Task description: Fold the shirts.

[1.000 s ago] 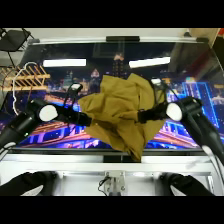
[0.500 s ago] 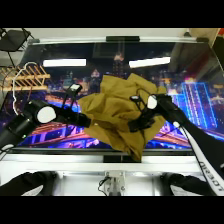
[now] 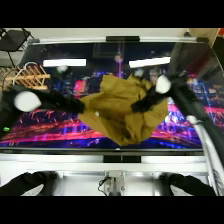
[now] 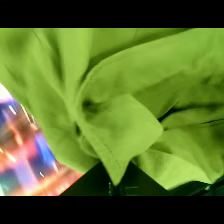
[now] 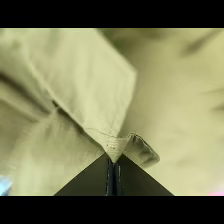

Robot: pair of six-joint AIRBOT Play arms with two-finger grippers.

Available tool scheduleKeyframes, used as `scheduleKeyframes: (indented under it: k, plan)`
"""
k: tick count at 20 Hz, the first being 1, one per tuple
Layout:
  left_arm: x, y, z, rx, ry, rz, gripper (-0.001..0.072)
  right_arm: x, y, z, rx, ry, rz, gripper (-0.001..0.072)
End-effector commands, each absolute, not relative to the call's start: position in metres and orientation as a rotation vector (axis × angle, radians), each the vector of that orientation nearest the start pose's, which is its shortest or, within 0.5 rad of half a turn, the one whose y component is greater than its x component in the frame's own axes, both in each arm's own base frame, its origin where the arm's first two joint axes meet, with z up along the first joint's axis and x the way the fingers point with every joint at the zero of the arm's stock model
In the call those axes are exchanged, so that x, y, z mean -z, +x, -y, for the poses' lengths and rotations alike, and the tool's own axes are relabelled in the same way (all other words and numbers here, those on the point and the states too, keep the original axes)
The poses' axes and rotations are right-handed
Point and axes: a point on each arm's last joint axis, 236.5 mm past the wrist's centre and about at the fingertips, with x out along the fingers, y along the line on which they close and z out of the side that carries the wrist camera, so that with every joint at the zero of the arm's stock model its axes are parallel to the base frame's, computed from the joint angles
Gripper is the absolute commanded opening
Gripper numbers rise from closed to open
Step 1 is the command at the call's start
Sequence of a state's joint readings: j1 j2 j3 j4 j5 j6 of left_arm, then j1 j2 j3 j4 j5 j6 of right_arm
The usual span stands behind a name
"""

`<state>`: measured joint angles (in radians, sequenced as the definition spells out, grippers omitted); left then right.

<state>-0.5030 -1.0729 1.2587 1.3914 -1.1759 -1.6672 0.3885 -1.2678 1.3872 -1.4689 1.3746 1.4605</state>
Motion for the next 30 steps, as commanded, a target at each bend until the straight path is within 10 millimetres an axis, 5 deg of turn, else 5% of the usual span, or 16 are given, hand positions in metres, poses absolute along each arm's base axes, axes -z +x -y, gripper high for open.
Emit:
scheduleKeyframes:
  k: [1, 3, 5, 7, 9, 11, 14, 16, 18, 22, 25, 26, 28, 30]
  plan:
    - [-0.220, 0.313, 0.204, 0.553, 0.043, -0.911, 0.0054, -0.242, 0.366, -0.103, -0.223, -0.306, -0.798, 0.0057]
    - [-0.272, 0.300, 0.204, 0.593, 0.019, -0.807, 0.0054, -0.301, 0.339, -0.087, -0.183, -0.217, -0.645, 0.0057]
    - [-0.309, 0.287, 0.209, 0.640, -0.039, -0.710, 0.0054, -0.317, 0.305, -0.103, -0.272, -0.097, -0.632, 0.0057]
    - [-0.320, 0.276, 0.216, 0.683, -0.079, -0.690, 0.0055, -0.313, 0.277, -0.132, -0.406, -0.010, -0.692, 0.0057]
    - [-0.310, 0.271, 0.221, 0.699, -0.059, -0.728, 0.0054, -0.298, 0.265, -0.135, -0.396, 0.038, -0.785, 0.0057]
    - [-0.284, 0.273, 0.223, 0.689, -0.046, -0.790, 0.0054, -0.276, 0.268, -0.116, -0.282, 0.030, -0.862, 0.0057]
    - [-0.204, 0.277, 0.219, 0.628, -0.016, -0.984, 0.0054, -0.226, 0.277, -0.098, -0.173, -0.018, -0.965, 0.0057]
    - [-0.148, 0.286, 0.216, 0.578, -0.002, -1.072, 0.0055, -0.201, 0.294, -0.107, -0.187, -0.022, -0.953, 0.0057]
    - [-0.121, 0.303, 0.214, 0.539, -0.025, -1.090, 0.0055, -0.187, 0.312, -0.119, -0.206, -0.017, -0.936, 0.0057]
    - [-0.112, 0.333, 0.208, 0.477, -0.094, -1.064, 0.0124, -0.172, 0.340, -0.153, -0.277, 0.044, -0.928, 0.0057]
    - [-0.108, 0.334, 0.196, 0.450, -0.095, -1.092, 0.0504, -0.157, 0.352, -0.169, -0.306, 0.077, -0.956, 0.0057]
    - [-0.106, 0.330, 0.184, 0.451, -0.057, -1.119, 0.0553, -0.152, 0.354, -0.171, -0.306, 0.077, -0.967, 0.0057]
    - [-0.108, 0.326, 0.141, 0.388, 0.044, -1.181, 0.0559, -0.148, 0.355, -0.171, -0.303, 0.073, -0.978, 0.0057]
    - [-0.119, 0.330, 0.073, 0.239, 0.157, -1.214, 0.0690, -0.147, 0.354, -0.171, -0.303, 0.073, -0.981, 0.0057]
